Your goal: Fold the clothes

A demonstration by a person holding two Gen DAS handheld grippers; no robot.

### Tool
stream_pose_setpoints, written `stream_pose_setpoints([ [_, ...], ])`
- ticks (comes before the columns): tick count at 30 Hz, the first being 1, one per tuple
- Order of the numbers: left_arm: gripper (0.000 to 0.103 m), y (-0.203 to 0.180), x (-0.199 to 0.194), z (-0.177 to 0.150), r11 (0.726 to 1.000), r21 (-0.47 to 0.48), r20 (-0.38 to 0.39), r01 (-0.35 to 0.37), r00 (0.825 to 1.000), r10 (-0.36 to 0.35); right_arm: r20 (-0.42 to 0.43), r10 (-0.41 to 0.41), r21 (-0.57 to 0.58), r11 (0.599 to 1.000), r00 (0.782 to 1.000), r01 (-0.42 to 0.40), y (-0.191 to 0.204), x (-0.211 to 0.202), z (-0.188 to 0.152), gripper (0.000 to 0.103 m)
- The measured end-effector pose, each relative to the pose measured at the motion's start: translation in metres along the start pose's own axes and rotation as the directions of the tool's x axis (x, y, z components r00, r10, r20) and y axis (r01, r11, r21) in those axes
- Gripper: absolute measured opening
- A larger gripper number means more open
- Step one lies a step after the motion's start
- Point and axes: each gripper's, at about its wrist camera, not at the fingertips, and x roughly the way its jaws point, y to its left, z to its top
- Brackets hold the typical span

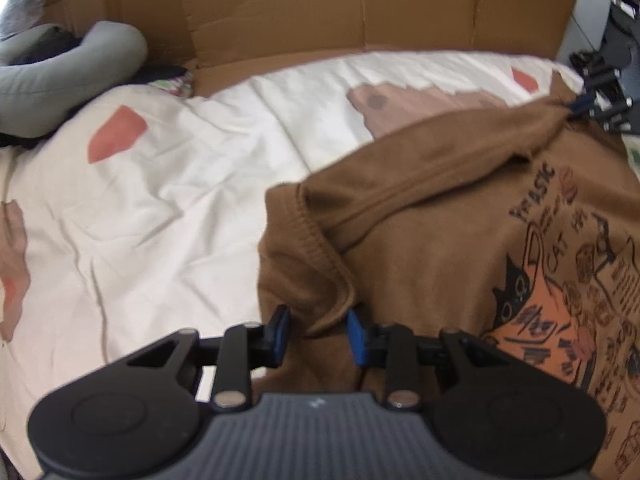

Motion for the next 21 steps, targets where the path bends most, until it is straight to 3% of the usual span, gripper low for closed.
stream_pose_setpoints([
  [6, 0.032, -0.007, 0.003, 0.001, 0.999, 0.047, -0.011, -0.018, 1.0, 0.018, -0.008, -0.006, 0.014, 1.0, 1.0, 0.006, 0.001, 0.001, 0.0, 0.005],
  [10, 0.015, -0.01, 0.003, 0.003, 0.996, 0.084, -0.023, -0.012, 1.0, 0.014, -0.006, -0.006, 0.017, 1.0, 1.0, 0.007, 0.001, 0.001, 0.001, 0.005],
  [11, 0.009, -0.011, 0.002, 0.003, 0.995, 0.097, -0.027, -0.022, 0.999, 0.025, -0.006, -0.007, 0.019, 1.0, 1.0, 0.007, 0.001, 0.0, 0.001, 0.005],
  [13, 0.006, -0.013, -0.002, 0.004, 0.993, 0.115, -0.031, -0.041, 0.999, 0.045, -0.005, -0.008, 0.024, 1.0, 1.0, 0.008, 0.0, -0.001, 0.002, 0.005],
  [21, 0.004, 0.005, -0.028, 0.002, 0.976, 0.099, -0.021, -0.195, 0.98, 0.198, 0.005, -0.029, 0.019, 0.999, 1.0, 0.029, 0.001, -0.011, 0.004, 0.005],
])
